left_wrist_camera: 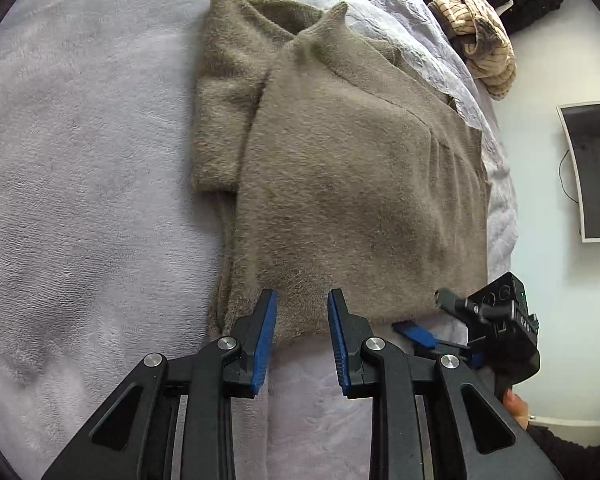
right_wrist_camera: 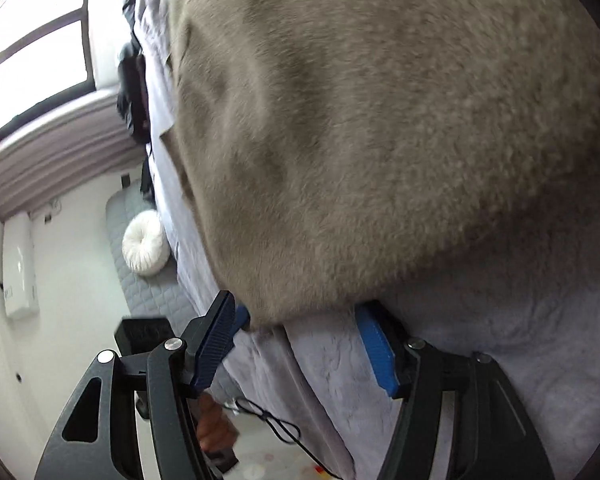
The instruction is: Fold small clothes
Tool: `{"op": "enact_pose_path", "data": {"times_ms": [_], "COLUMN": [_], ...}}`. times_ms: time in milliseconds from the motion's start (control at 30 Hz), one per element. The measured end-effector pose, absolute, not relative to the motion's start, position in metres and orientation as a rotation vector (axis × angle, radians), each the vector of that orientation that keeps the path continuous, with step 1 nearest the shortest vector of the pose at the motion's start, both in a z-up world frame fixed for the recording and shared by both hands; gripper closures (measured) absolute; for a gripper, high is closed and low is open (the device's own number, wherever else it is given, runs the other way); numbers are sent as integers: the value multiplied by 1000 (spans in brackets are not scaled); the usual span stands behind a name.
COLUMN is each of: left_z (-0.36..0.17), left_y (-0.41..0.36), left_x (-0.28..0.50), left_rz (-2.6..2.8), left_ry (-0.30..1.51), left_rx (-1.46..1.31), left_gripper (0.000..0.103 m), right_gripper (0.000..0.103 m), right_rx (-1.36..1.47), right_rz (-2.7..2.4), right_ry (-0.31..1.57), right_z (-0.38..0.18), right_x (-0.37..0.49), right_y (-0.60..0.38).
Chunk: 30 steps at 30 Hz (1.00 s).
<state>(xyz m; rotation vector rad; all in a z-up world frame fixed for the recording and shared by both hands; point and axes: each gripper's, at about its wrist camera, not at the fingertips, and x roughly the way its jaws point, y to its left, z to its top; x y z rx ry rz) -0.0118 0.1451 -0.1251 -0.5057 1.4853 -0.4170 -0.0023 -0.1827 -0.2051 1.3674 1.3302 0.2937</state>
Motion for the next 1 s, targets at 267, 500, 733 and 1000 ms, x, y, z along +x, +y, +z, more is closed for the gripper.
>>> {"op": "enact_pose_path", "data": {"times_ms": [267, 500, 733, 1000], "left_z": [-99, -114, -100, -120], "left_y": [163, 155, 156, 145], "left_x": [-26, -20, -18, -6], "left_rz": [-323, -299, -301, -407], "left_ry": [1415, 1420, 1322, 1373], "left_rx": [-397, -331, -363, -417], "left_gripper": [75, 74, 4, 43], "right_gripper": [37, 37, 37, 36], "right_rx": [1274, 1292, 1268, 1298], "right_rz": [304, 284, 285, 267], "right_ry": [1356, 1316, 1318, 1289], "right_z": [-190, -191, -185, -185], "right_x": [-7, 0, 3, -1], "right_y": [-179, -178, -172, -175]}}
